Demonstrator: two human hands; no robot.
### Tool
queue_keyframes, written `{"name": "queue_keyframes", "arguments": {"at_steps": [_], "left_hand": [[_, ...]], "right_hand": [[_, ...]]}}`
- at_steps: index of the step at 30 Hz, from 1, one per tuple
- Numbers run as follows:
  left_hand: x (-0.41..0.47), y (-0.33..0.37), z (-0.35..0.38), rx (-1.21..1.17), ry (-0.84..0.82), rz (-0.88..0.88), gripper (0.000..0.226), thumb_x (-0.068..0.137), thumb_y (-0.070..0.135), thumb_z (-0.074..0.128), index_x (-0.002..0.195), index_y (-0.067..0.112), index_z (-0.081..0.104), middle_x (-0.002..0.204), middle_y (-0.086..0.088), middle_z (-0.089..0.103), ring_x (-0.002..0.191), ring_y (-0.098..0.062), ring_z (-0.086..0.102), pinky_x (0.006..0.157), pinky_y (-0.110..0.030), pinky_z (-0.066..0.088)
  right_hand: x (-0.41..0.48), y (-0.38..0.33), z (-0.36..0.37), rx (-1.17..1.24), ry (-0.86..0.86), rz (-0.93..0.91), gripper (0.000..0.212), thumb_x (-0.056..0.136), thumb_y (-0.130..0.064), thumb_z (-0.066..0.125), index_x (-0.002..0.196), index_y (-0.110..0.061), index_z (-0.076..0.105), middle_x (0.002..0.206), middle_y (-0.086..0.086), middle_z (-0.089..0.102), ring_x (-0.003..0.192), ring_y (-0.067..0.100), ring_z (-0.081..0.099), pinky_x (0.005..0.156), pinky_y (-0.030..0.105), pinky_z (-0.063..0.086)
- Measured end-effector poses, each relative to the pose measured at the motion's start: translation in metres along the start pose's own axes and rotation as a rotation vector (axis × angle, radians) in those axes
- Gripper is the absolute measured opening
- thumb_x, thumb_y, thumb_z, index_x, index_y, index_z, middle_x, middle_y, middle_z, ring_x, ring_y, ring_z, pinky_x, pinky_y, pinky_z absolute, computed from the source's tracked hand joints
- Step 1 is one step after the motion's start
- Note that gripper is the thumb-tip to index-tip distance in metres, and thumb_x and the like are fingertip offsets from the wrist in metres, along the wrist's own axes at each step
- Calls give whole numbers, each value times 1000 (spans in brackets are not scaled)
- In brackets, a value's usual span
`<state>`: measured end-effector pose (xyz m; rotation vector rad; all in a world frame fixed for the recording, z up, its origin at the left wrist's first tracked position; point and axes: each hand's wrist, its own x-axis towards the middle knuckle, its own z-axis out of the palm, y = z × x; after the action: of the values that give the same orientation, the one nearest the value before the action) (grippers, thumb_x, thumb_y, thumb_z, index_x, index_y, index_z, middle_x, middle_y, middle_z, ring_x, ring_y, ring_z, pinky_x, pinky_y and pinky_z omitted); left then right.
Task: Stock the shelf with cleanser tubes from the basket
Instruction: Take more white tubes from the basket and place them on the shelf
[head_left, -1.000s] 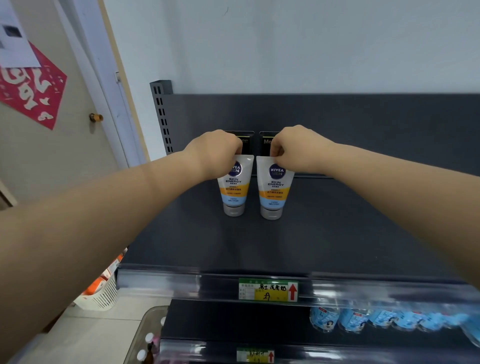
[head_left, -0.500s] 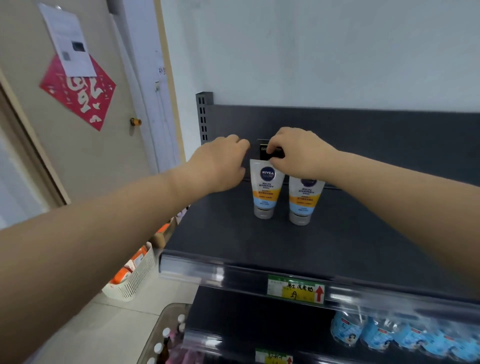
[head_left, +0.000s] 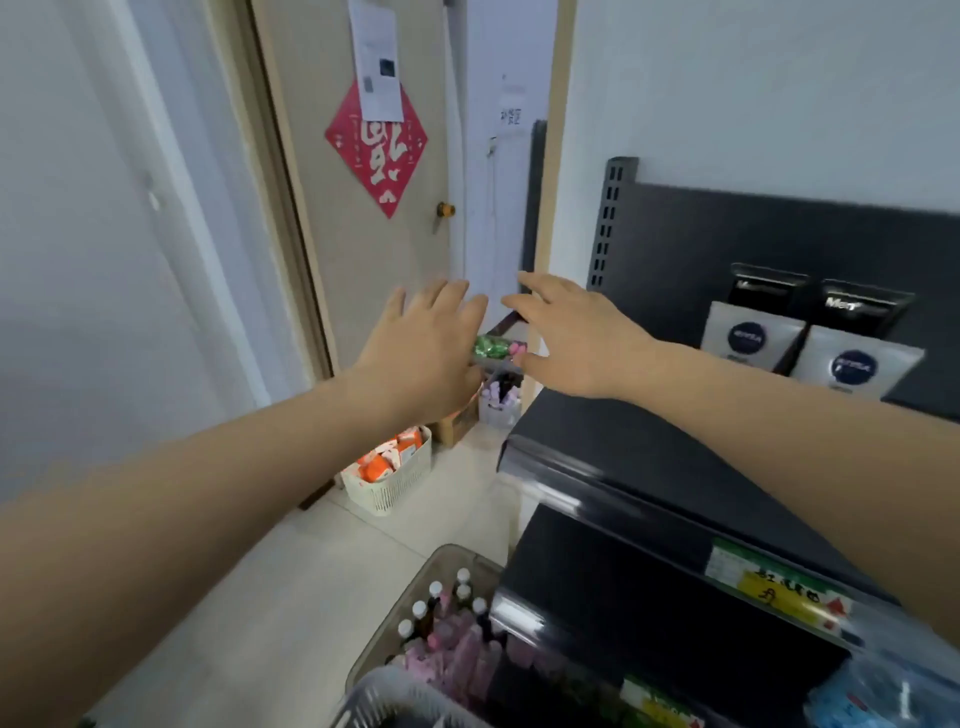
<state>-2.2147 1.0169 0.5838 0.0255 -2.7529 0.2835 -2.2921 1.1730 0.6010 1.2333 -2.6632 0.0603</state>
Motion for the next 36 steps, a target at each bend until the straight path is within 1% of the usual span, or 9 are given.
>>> {"name": "queue_keyframes", "arguments": {"at_steps": [9, 12, 16, 20, 25, 27, 29, 31, 36], "left_hand": [[-105, -51, 53, -43, -163, -269, 71, 88, 41, 51, 146, 15, 21, 154, -9, 18, 145, -28, 10, 115, -49, 16], [-139, -59, 75, -60, -224, -329, 72, 88, 41, 52, 147, 14, 19, 155, -11, 19, 145, -30, 11, 116, -50, 17], [-180, -56, 109, -93, -322, -396, 73, 86, 41, 54, 145, 13, 22, 151, -12, 25, 142, -30, 18, 114, -47, 24], [-218, -47, 143, -221, -419, -488, 72, 86, 36, 56, 145, 11, 23, 150, -10, 27, 139, -28, 25, 112, -41, 27], [-260, -30, 188, -373, -497, -630, 60, 89, 29, 54, 141, 10, 32, 148, -6, 32, 134, -25, 34, 106, -40, 35], [-279, -24, 211, -408, -533, -683, 57, 88, 31, 54, 138, 11, 35, 144, -5, 37, 131, -24, 37, 104, -40, 40], [-294, -17, 230, -427, -570, -719, 52, 87, 29, 55, 134, 12, 40, 137, -4, 42, 126, -24, 42, 99, -40, 43], [-311, -8, 253, -475, -618, -790, 46, 87, 25, 54, 130, 12, 44, 132, -4, 46, 122, -24, 45, 93, -38, 44], [-349, 17, 308, -584, -709, -899, 32, 85, 20, 52, 117, 14, 50, 118, -3, 52, 109, -22, 51, 83, -34, 45]], "right_hand": [[17, -104, 76, 41, -73, -237, 63, 87, -36, 55, 143, -21, 32, 157, 11, 12, 142, 30, 21, 113, 41, 20], [10, -131, 107, 39, -117, -328, 67, 86, -36, 57, 145, -21, 29, 156, 11, 14, 142, 29, 18, 114, 41, 18], [-4, -158, 151, 60, -235, -418, 70, 87, -37, 58, 147, -20, 25, 159, 6, 5, 146, 25, 6, 116, 41, 13], [-19, -176, 196, 85, -336, -490, 69, 88, -34, 57, 147, -18, 24, 158, 8, 8, 146, 25, 5, 117, 38, 10], [-39, -194, 248, 120, -425, -555, 65, 90, -29, 53, 146, -15, 24, 158, 7, 7, 146, 23, 5, 116, 34, 11], [-46, -202, 272, 124, -469, -580, 64, 90, -28, 53, 146, -15, 25, 158, 6, 10, 145, 23, 8, 115, 36, 14], [-53, -208, 293, 135, -495, -598, 63, 88, -27, 56, 143, -14, 29, 154, 8, 19, 142, 25, 18, 114, 38, 20], [-60, -215, 322, 141, -535, -619, 60, 87, -27, 58, 140, -13, 34, 147, 8, 29, 136, 25, 29, 110, 36, 27], [-78, -226, 396, 135, -644, -671, 53, 85, -28, 59, 133, -11, 43, 134, 7, 42, 124, 24, 43, 104, 35, 37]]}}
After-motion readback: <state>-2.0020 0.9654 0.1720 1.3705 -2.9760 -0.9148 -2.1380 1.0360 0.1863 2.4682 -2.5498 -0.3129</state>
